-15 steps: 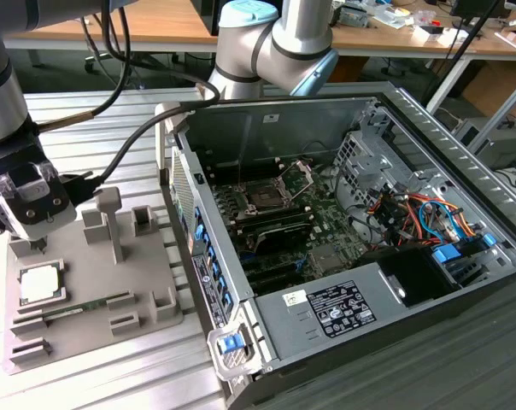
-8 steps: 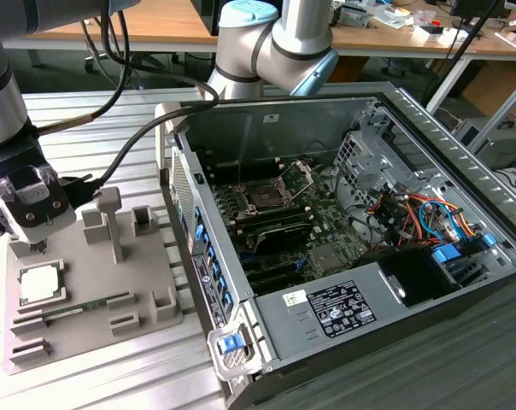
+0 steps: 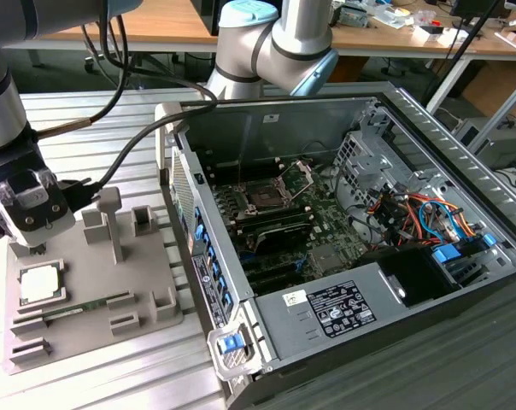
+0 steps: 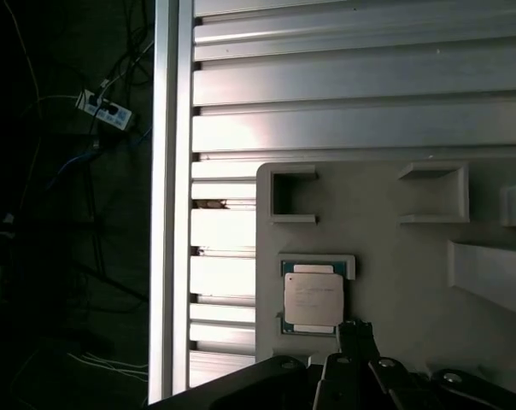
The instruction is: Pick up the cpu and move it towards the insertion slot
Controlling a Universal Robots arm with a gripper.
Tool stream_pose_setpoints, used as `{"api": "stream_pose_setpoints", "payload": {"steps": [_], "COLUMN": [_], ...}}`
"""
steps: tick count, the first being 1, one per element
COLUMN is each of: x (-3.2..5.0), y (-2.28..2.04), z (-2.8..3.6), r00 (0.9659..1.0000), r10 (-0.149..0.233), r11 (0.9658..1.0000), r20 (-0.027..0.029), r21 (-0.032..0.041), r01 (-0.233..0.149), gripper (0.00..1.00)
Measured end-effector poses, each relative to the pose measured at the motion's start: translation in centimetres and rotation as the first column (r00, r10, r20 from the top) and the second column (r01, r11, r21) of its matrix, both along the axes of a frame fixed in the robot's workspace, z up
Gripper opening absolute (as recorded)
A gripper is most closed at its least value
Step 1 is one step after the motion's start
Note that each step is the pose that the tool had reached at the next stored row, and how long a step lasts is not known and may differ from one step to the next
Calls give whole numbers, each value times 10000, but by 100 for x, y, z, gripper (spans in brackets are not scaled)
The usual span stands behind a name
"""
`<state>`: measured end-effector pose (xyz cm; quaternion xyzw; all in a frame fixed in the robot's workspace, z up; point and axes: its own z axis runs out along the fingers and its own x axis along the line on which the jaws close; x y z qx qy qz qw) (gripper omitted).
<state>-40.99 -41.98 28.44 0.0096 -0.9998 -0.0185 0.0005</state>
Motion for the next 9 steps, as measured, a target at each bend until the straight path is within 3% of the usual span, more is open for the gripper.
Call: {"api": "stream_pose_setpoints", "payload": {"steps": [9], "x": [-10], "y": [-5], "z": [-31], "r00": [10000], "r10": [0], "r11": [10000], "r20": [0], "r21": [-9], "r01": [0], "gripper": [11]}}
